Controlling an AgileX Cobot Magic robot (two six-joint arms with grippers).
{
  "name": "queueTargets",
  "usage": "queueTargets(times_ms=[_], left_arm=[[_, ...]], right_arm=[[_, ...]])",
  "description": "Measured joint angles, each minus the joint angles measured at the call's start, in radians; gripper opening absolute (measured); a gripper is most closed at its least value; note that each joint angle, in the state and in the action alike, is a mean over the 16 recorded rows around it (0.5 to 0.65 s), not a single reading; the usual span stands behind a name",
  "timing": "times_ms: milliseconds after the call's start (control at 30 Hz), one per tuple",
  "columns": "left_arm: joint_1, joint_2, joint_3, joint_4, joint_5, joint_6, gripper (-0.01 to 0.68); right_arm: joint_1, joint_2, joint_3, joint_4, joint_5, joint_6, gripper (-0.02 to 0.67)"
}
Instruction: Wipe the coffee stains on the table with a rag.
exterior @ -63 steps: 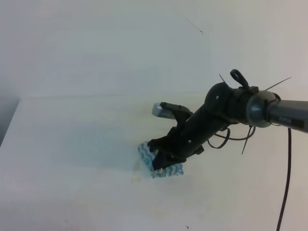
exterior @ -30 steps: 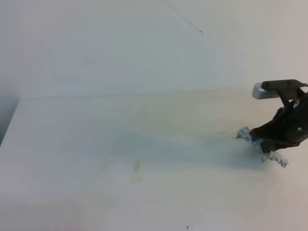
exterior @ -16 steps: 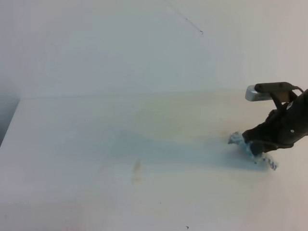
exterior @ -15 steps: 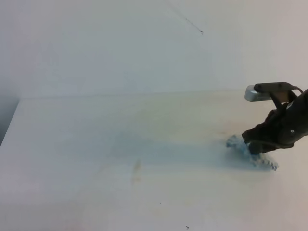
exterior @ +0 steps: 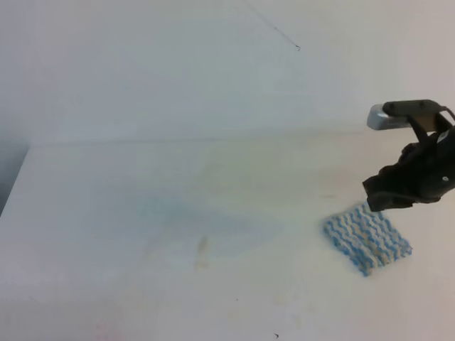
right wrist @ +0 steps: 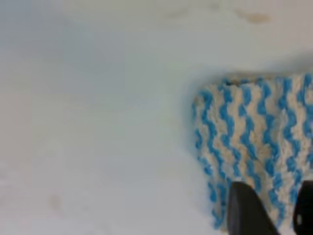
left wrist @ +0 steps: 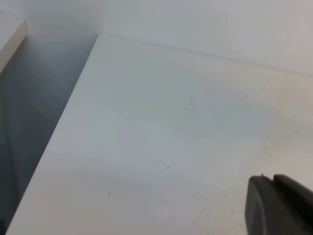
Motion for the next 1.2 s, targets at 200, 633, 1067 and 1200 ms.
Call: queueTargets(times_ms=[200,633,1067,1200], left_arm=[[0.000,0.000,0.000,0.000,0.000,0.000,0.001],[0.000,0.000,0.000,0.000,0.000,0.000,0.001],[0.000,0.000,0.000,0.000,0.003,0.000,0.001],[0.000,0.000,0.000,0.000,0.004,0.000,0.001]], right_arm=[[0.000,-0.145,0.001,-0.002,0.013,-0.003,0.092],[0.000,-0.546,0.079,-0.208,0.031,0.183,0.000],[0.000,-0.746,0.170,-0.448,0.096,0.384,-0.001],[0.000,-0.754,0.172,-0.452,0.115,0.386,-0.002]])
